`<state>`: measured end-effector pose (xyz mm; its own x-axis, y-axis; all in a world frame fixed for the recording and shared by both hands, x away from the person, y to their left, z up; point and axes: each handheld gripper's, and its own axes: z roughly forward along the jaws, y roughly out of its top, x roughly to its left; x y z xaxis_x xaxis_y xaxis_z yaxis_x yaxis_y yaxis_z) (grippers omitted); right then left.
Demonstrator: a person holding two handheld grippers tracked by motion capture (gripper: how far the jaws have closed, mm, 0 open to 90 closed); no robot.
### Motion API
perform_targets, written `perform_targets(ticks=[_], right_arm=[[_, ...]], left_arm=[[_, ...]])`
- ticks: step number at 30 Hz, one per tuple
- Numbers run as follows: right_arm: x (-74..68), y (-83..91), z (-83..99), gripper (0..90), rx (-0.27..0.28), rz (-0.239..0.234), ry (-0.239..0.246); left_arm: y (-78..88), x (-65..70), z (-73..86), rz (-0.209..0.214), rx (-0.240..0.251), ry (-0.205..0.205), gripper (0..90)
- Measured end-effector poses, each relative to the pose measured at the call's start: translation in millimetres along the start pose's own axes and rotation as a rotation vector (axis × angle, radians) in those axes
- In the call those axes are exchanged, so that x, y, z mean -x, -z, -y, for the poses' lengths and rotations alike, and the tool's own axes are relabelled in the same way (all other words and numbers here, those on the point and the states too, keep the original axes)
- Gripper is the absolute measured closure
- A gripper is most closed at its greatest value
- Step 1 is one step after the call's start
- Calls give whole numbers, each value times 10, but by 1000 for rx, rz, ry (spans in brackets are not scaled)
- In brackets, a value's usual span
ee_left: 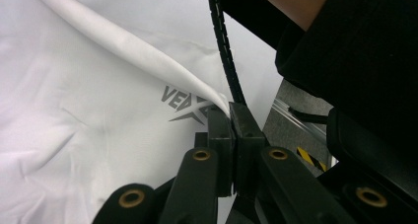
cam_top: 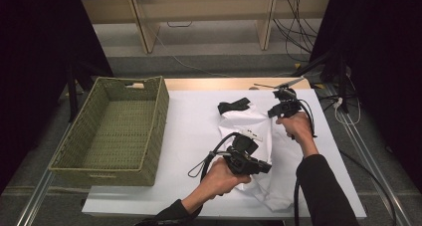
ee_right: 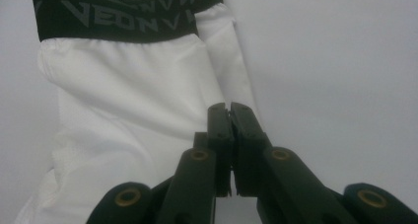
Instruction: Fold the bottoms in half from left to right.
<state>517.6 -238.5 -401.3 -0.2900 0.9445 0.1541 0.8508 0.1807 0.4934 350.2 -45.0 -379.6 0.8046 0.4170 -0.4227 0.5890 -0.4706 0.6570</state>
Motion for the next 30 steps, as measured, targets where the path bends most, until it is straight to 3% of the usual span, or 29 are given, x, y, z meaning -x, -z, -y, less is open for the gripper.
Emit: perform_targets(ticks=[7,13,17,22,27,30], right_arm=[[33,-57,94,846,-36,15,13],[-114,108,181,602,-55,17,72],[-232,263,351,524,-73,-24,109],[-361,409,554,519,-76,-57,160],[-433,428,704,536,-101,-78,189],[-424,382,784,640,-124,-67,189]], left_arm=[[-93,-13,15,0,-15,3,885],[-136,0,11,-5,-19,-1,884],[-151,18,10,-16,-16,-4,884],[-182,35,7,-19,-17,-12,883],[-206,52,2,-18,-8,-5,883],[-220,61,-1,-15,-5,-2,882]])
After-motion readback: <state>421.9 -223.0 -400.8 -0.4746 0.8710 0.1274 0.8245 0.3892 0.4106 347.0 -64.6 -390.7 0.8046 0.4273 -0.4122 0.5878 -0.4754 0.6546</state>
